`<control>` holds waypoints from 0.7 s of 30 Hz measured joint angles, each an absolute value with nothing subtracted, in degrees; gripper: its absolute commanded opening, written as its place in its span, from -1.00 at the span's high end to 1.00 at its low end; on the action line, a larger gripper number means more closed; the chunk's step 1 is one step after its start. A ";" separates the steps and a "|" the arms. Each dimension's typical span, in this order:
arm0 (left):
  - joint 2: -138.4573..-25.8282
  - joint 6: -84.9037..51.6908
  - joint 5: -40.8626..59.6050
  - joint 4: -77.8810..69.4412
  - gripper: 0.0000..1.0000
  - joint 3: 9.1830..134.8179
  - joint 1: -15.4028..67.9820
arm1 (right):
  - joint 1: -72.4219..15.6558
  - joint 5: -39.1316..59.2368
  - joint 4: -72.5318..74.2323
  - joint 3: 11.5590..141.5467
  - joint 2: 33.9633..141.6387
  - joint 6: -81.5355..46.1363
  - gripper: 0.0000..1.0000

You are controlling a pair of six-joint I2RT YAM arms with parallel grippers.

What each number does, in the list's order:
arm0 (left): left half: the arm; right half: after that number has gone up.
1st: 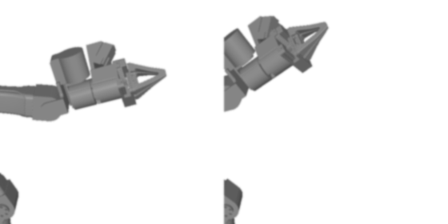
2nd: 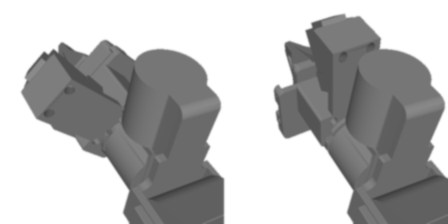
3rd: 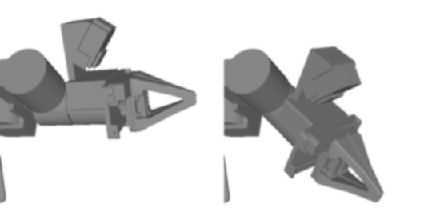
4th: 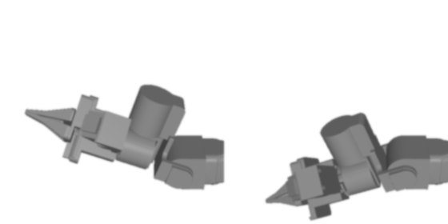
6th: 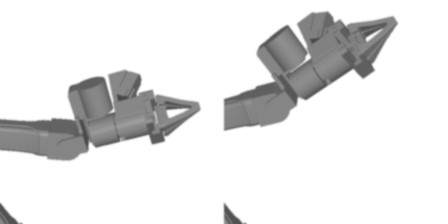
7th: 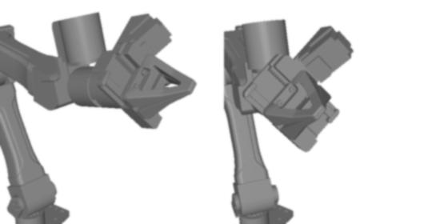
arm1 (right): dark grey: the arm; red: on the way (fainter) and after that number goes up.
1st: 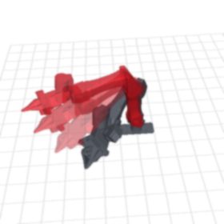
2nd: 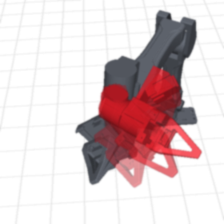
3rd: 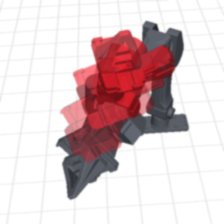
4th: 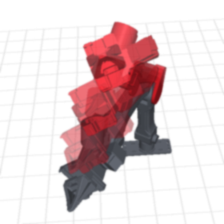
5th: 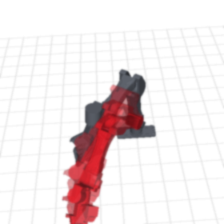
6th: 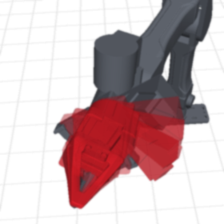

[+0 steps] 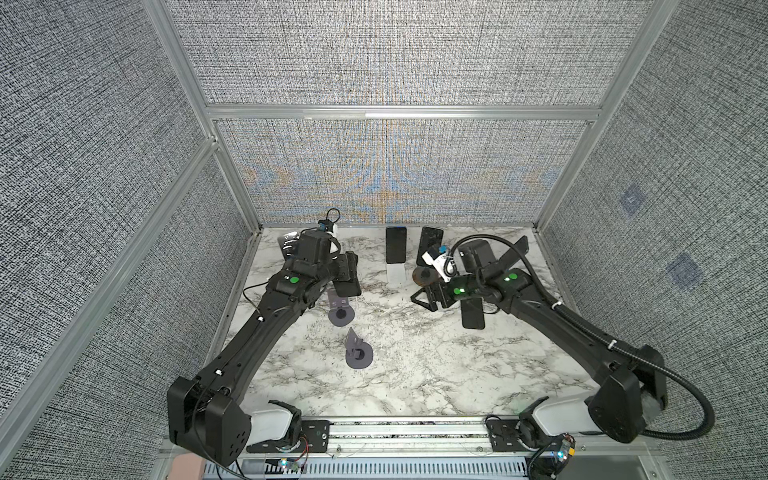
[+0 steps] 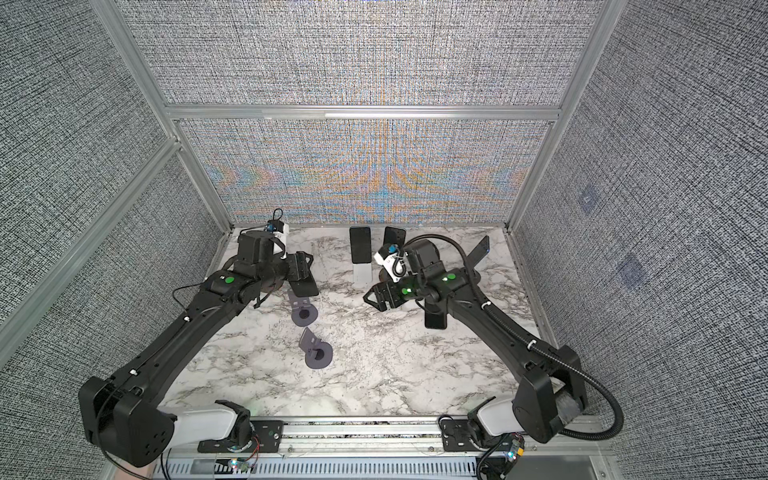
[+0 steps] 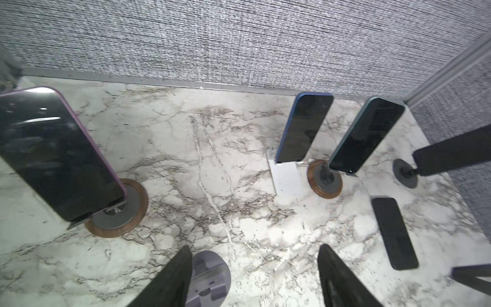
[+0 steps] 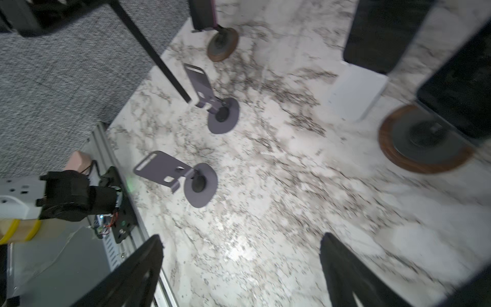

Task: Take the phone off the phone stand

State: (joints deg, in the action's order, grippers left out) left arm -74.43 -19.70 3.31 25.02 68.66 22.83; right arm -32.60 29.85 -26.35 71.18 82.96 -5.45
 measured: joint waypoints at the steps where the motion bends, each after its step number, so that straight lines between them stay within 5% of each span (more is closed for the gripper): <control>1: -74.35 -19.68 5.13 25.74 -0.41 69.17 22.83 | -33.69 30.83 -25.19 71.94 83.74 -5.50 -0.35; 8: -74.52 -20.01 17.85 27.27 -0.40 70.15 22.83 | -39.46 31.48 -16.23 73.03 86.74 -5.76 0.05; 16: -76.51 -22.63 27.83 25.30 -0.37 69.95 22.85 | -41.06 28.42 -3.57 67.85 86.63 -7.84 -0.12; 21: -77.49 -23.35 29.98 24.21 -0.36 69.80 22.85 | -41.78 27.42 0.45 68.29 88.05 -8.86 -0.02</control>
State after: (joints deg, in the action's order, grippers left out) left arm -77.49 -23.35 29.98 24.21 69.80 22.85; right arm -41.78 27.42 0.45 68.29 88.05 -8.86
